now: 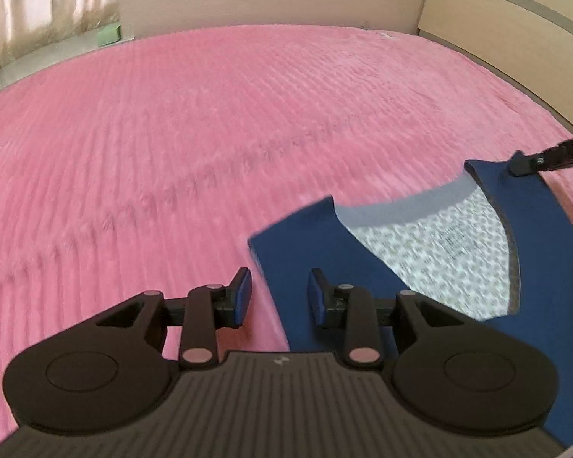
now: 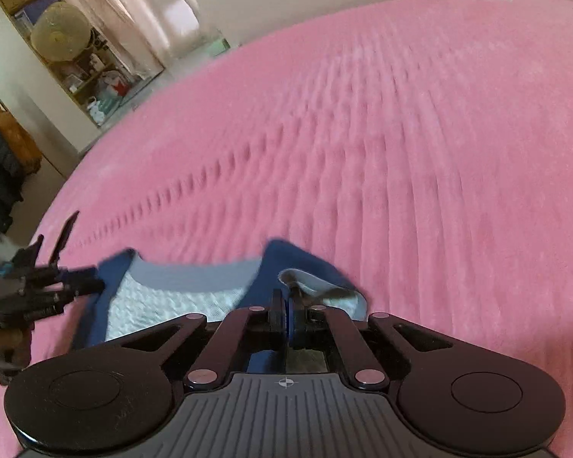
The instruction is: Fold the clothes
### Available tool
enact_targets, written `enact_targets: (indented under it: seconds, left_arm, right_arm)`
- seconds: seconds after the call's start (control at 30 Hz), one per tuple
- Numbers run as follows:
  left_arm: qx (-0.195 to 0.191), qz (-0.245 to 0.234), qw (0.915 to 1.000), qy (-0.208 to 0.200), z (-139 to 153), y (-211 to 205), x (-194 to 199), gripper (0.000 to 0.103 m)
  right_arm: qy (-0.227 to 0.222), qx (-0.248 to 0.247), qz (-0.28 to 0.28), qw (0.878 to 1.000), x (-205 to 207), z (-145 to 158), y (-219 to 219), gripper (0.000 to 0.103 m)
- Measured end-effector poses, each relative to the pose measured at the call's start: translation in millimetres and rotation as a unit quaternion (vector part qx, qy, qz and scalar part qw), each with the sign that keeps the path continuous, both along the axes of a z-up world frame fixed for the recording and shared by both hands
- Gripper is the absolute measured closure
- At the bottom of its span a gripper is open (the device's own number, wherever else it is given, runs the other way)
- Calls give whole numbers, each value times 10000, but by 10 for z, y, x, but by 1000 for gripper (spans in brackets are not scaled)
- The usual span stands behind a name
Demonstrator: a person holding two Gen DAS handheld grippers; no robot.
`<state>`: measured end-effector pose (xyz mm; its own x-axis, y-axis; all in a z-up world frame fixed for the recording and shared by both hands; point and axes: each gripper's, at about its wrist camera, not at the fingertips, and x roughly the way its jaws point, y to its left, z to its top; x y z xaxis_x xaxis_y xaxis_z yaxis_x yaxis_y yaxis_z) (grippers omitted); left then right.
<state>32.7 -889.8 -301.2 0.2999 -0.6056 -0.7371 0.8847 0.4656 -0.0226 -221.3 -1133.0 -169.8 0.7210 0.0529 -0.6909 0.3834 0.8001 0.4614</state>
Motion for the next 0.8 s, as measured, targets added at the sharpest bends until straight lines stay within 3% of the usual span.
enact_targets:
  seconds: [0.13, 0.3, 0.33, 0.37, 0.4, 0.47, 0.53, 0.6, 0.67, 0.73, 0.77, 0.8]
  left_arm:
    - [33, -193, 9997, -111, -85, -145, 91, 74]
    - [222, -835, 9957, -345, -94, -377, 199, 74]
    - [300, -986, 9941, -330, -98, -433, 223, 79]
    - [367, -1101, 9927, -314, -90, -482, 237, 94]
    - [425, -1183, 9916, -297, -71, -523, 243, 103]
    - [340, -1105, 9917, -565, 30, -536, 262, 103]
    - [237, -638, 9955, -658, 84, -502, 388, 103]
    - [207, -212, 9974, -660, 90, -466, 509, 103]
    - [347, -193, 9971, -651, 23, -443, 522, 103]
    - [274, -158, 9969, -721, 38, -355, 471, 103]
    - [168, -128, 9972, -715, 70, -280, 432, 103]
    - [68, -98, 9976, -686, 104, -200, 390, 102]
  right_arm:
    - [-97, 282, -221, 9993, -168, -73, -19, 103]
    - [-42, 300, -187, 9994, -257, -37, -44, 103]
    - [-29, 283, -186, 9994, -241, -16, -39, 103]
    - [-90, 160, -151, 9997, -224, 42, -20, 103]
    - [-196, -45, -94, 9998, -201, 113, 2, 103]
    - [-228, -184, -41, 9996, -136, 132, 9, 103]
    - [-20, -164, 17, 9999, -52, 50, 1, 103]
    - [-51, 1, -142, 9999, -88, -28, -34, 103]
    - [-111, -120, -488, 9987, -216, 17, -11, 102]
    - [-108, -274, -699, 9971, -382, 101, 65, 70]
    - [-220, -301, -743, 9965, -491, 159, 127, 38]
    - [-337, -329, -782, 9958, -602, 218, 192, 34]
